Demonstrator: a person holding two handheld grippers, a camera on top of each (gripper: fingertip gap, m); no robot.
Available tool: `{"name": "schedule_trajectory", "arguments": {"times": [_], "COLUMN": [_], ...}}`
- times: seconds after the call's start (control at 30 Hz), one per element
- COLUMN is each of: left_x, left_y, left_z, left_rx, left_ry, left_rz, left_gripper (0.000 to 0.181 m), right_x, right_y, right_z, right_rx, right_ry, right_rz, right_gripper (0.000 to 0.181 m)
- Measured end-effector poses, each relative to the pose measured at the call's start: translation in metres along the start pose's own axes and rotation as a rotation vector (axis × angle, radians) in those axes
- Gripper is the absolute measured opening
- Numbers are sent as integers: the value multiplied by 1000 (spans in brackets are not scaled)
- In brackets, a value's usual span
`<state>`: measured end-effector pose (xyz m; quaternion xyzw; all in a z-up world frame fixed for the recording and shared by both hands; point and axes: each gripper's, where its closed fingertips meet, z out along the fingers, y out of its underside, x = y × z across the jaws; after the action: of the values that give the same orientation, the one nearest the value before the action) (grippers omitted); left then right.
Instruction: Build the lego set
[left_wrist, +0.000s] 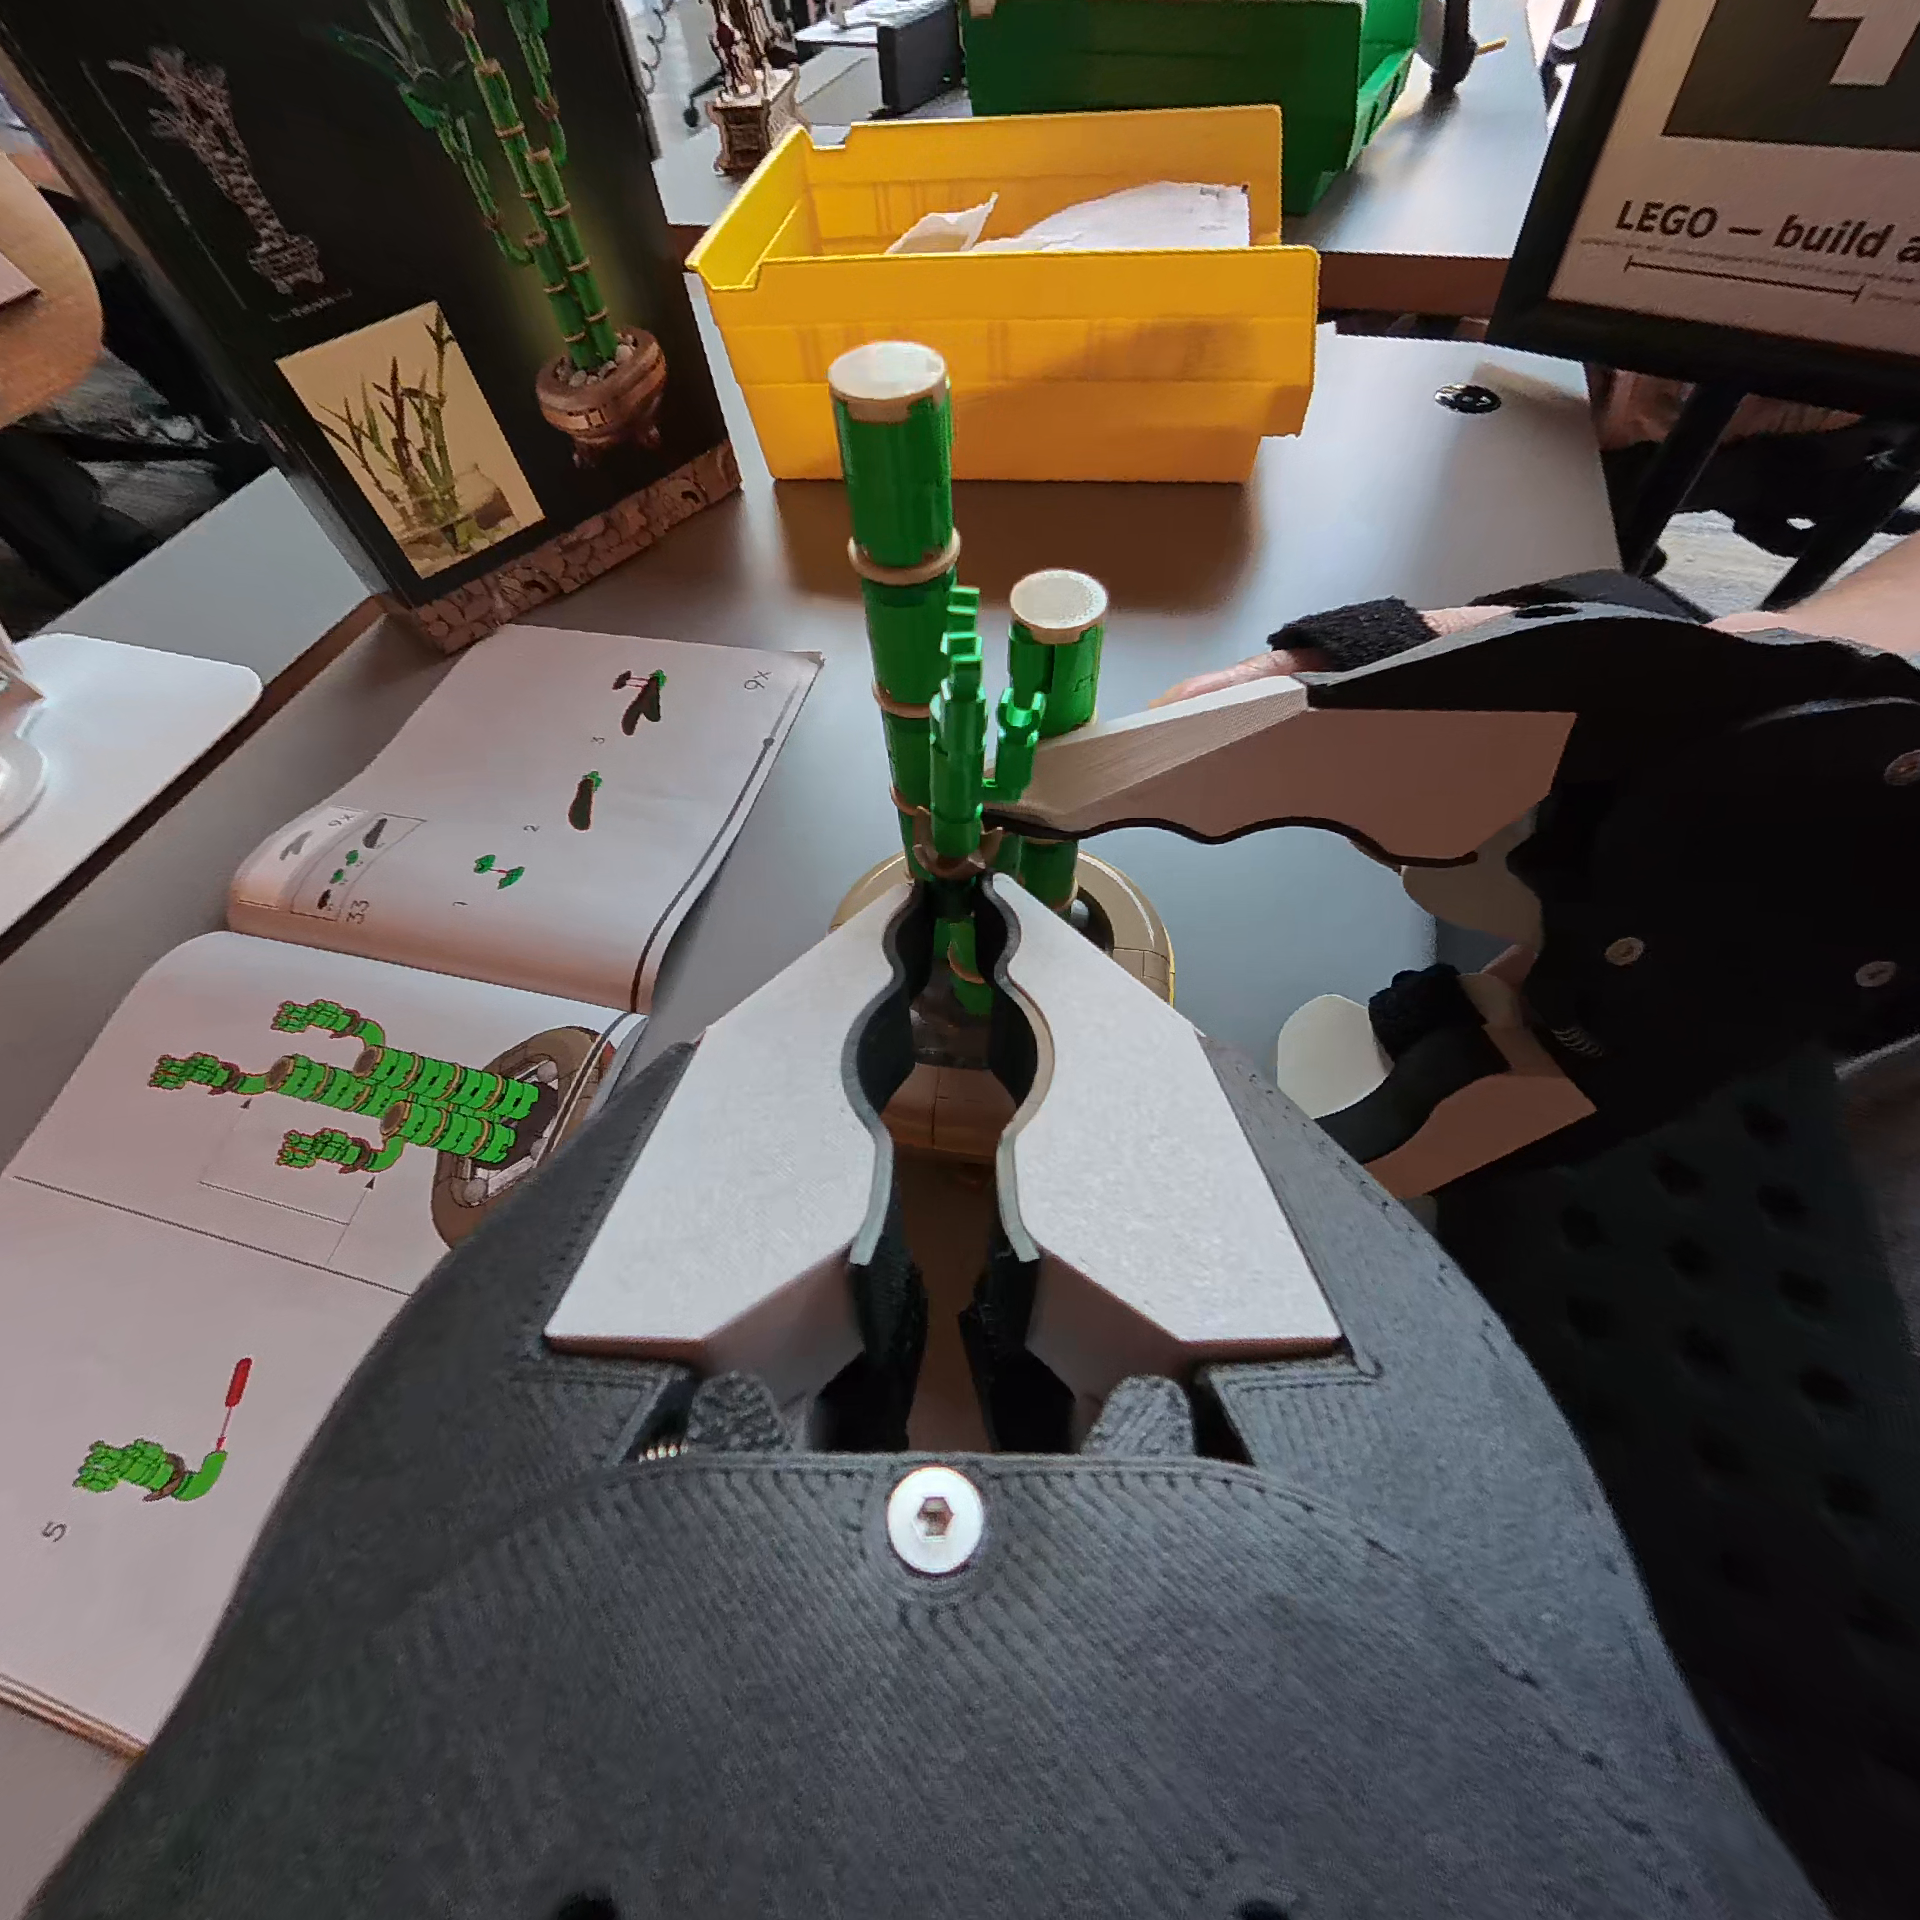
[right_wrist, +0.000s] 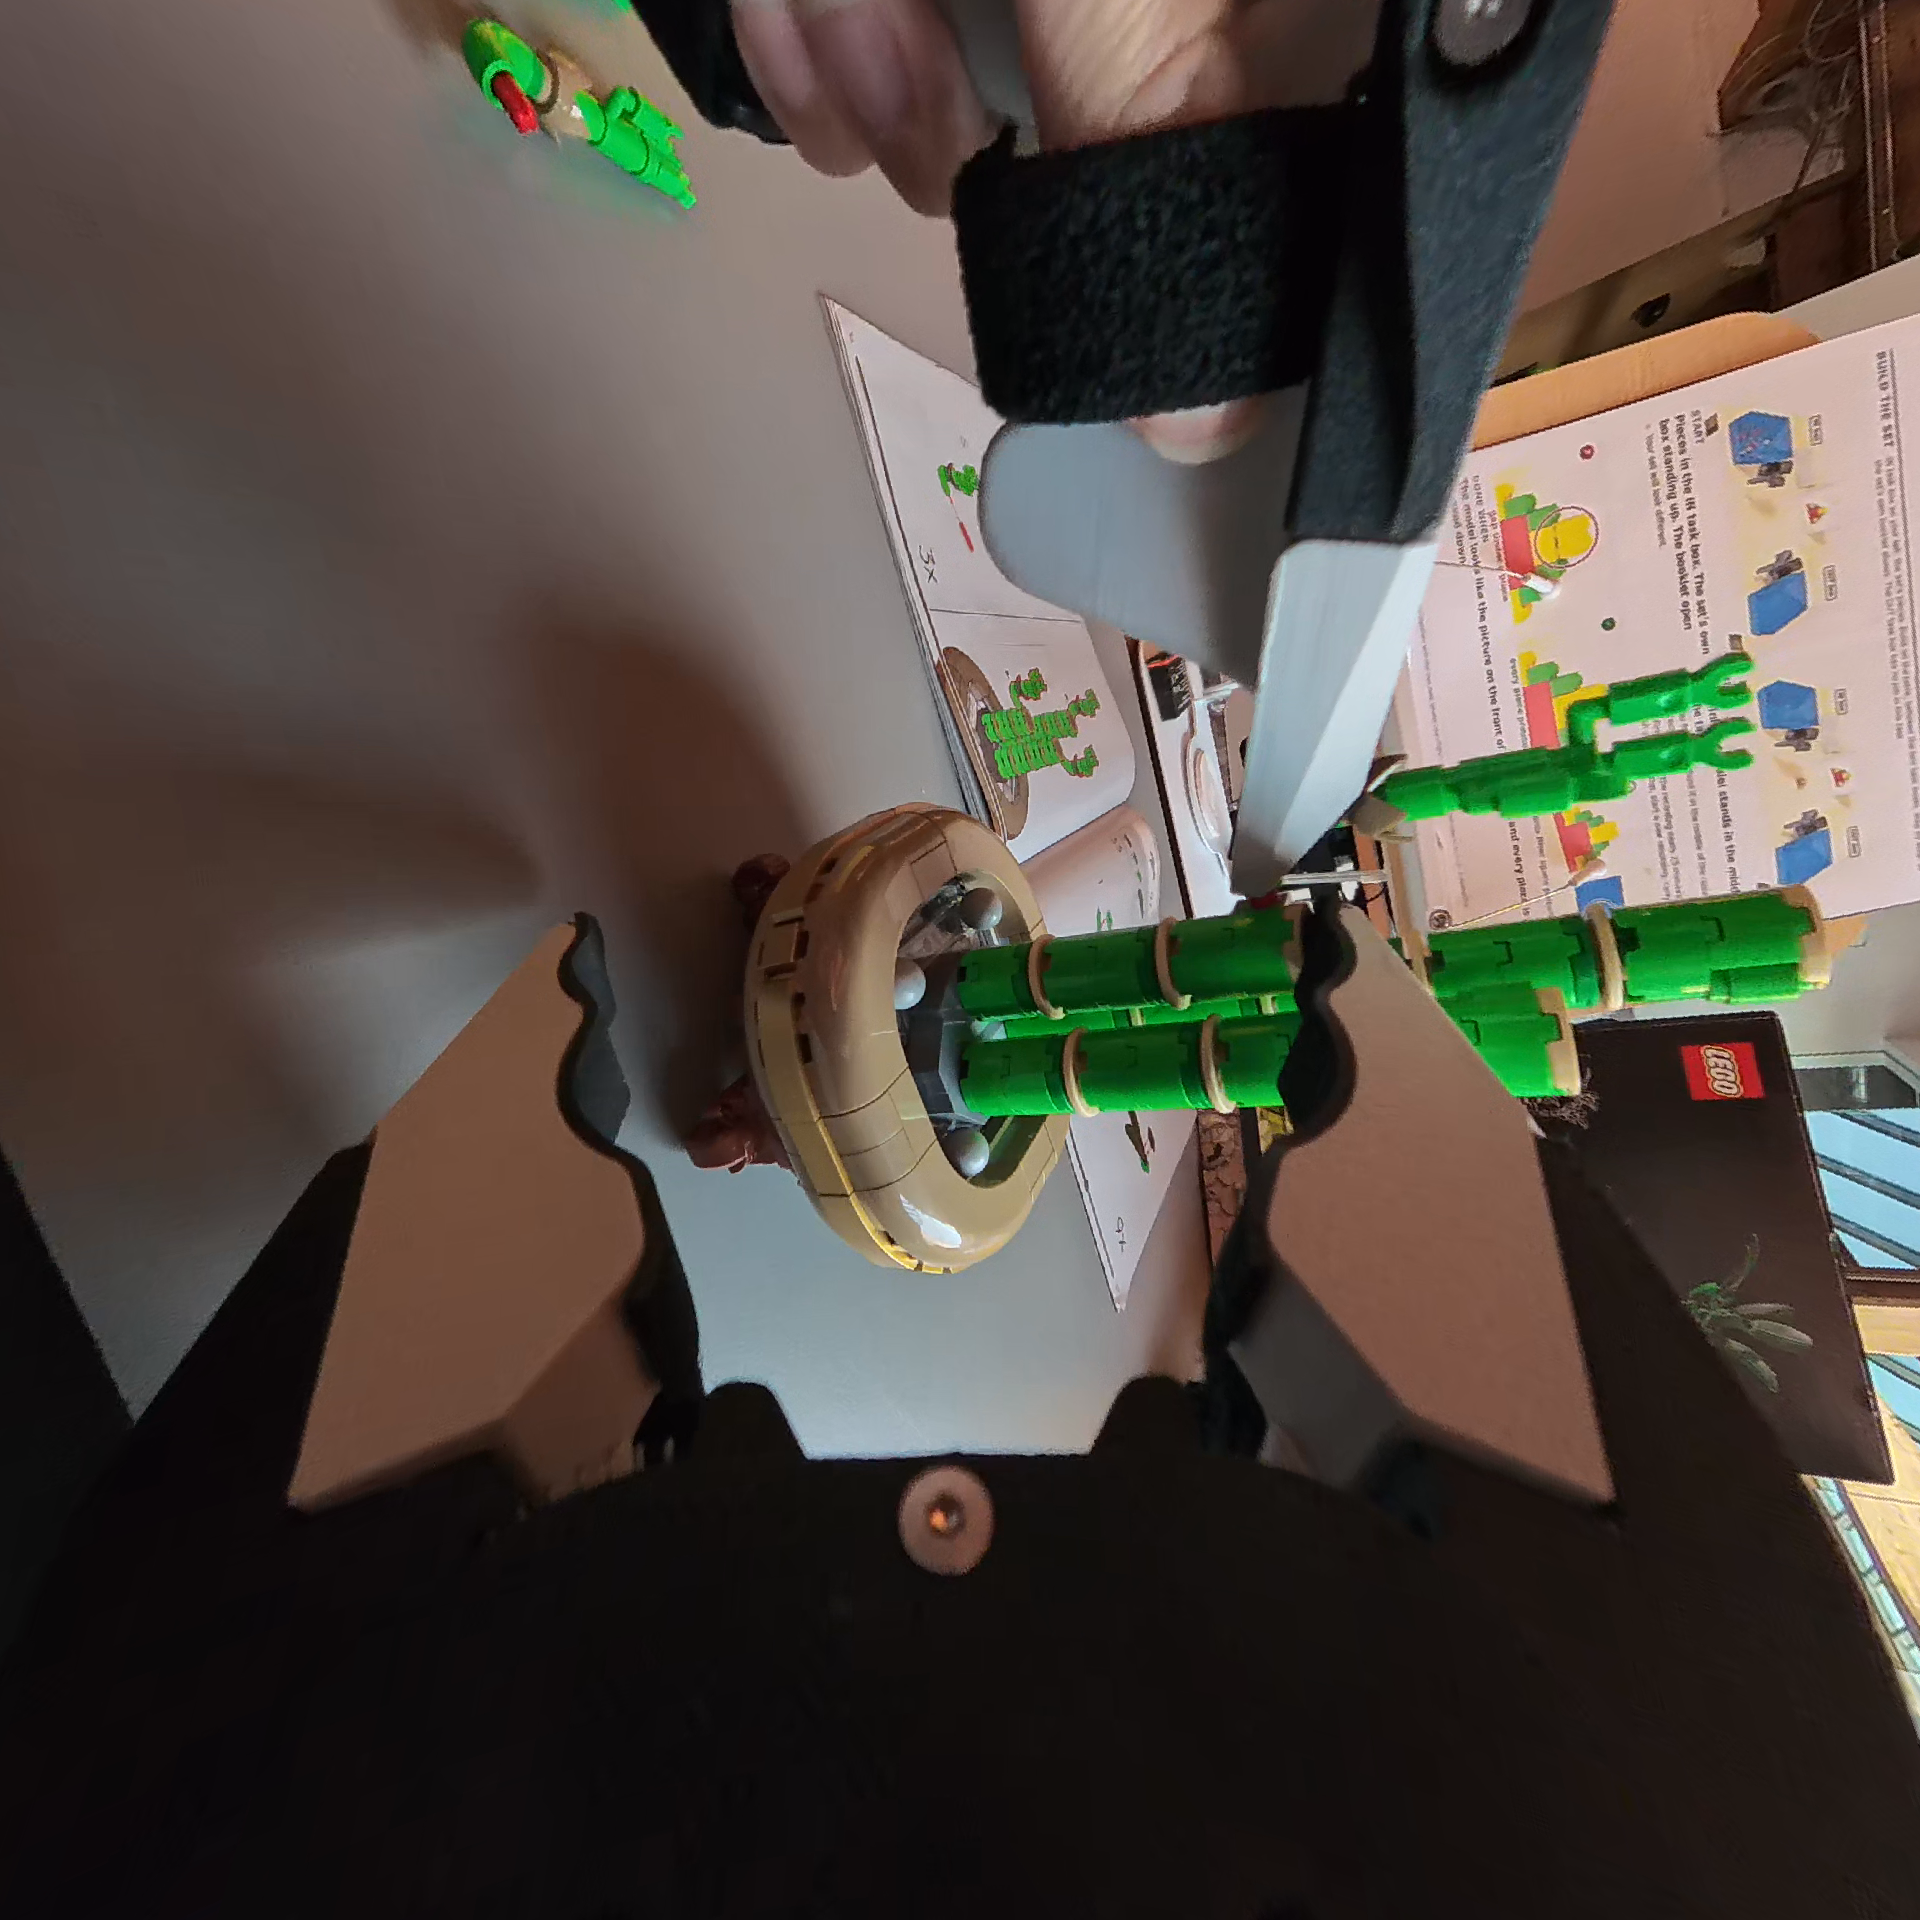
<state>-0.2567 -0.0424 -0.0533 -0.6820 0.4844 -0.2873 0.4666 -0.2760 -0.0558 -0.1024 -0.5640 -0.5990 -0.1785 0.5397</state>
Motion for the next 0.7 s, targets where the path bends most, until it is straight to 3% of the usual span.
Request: {"name": "schedule_trajectory", "arguments": {"times": [0.7], "left_x": [-1], "left_y": [-3], "left_z": [5], "left_rx": [26], "left_ry": [0], "left_rz": [10], "left_gripper": [7], "right_x": [3], "right_y": [2], "right_z": [0], "right_rx": [13], "right_ry": [-6], "right_rz": [31], "right_gripper": [129]}}
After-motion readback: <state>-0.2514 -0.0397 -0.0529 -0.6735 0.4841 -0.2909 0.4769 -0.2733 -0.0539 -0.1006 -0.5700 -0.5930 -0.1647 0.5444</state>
